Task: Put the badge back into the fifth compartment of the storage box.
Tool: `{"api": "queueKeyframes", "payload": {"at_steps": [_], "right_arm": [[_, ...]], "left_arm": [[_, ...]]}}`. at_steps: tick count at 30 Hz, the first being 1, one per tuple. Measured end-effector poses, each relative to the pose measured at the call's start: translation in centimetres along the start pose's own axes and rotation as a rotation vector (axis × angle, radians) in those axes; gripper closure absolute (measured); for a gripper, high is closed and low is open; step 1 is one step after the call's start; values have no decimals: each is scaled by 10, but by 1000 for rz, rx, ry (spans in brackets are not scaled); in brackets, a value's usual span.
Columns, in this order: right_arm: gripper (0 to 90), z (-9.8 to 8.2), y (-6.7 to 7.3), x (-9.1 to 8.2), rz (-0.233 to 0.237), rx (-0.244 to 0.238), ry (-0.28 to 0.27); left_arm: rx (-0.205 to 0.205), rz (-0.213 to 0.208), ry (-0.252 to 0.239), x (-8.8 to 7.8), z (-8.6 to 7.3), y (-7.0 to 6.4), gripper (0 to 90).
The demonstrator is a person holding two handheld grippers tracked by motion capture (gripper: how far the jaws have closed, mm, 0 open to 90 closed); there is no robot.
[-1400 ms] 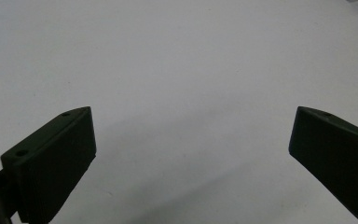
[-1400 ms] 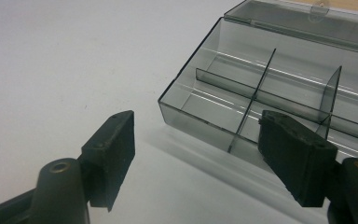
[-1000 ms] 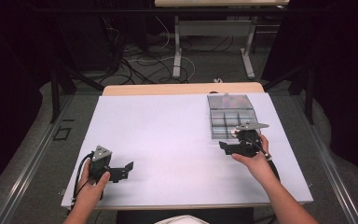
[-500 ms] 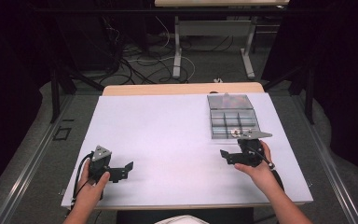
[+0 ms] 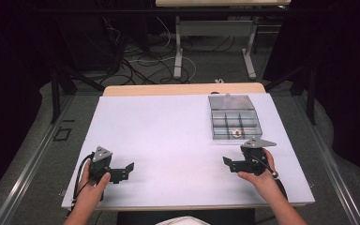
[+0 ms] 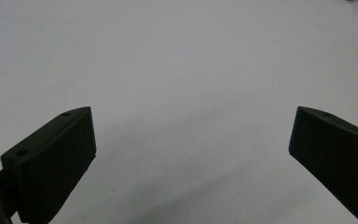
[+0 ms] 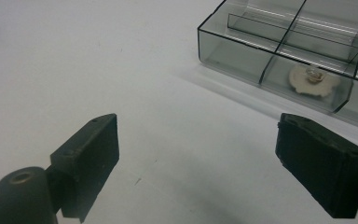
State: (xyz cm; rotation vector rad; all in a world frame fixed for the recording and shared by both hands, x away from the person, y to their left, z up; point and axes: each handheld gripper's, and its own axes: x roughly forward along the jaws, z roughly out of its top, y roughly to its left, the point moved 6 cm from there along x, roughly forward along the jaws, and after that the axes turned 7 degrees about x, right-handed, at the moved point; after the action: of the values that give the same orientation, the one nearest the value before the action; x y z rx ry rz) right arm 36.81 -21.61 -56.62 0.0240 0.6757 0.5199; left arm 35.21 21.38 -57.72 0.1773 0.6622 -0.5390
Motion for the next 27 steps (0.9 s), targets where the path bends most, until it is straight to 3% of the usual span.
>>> {"api": "queueKeyframes", "payload": {"at_steps": [11, 27], "right_arm": [[64, -13, -2, 6, 2, 8, 9], [3, -16, -9, 9, -14, 21, 2]], "left_arm": [[3, 3, -1, 1, 0, 0, 11], [-2, 4, -3, 1, 1, 1, 11]]}}
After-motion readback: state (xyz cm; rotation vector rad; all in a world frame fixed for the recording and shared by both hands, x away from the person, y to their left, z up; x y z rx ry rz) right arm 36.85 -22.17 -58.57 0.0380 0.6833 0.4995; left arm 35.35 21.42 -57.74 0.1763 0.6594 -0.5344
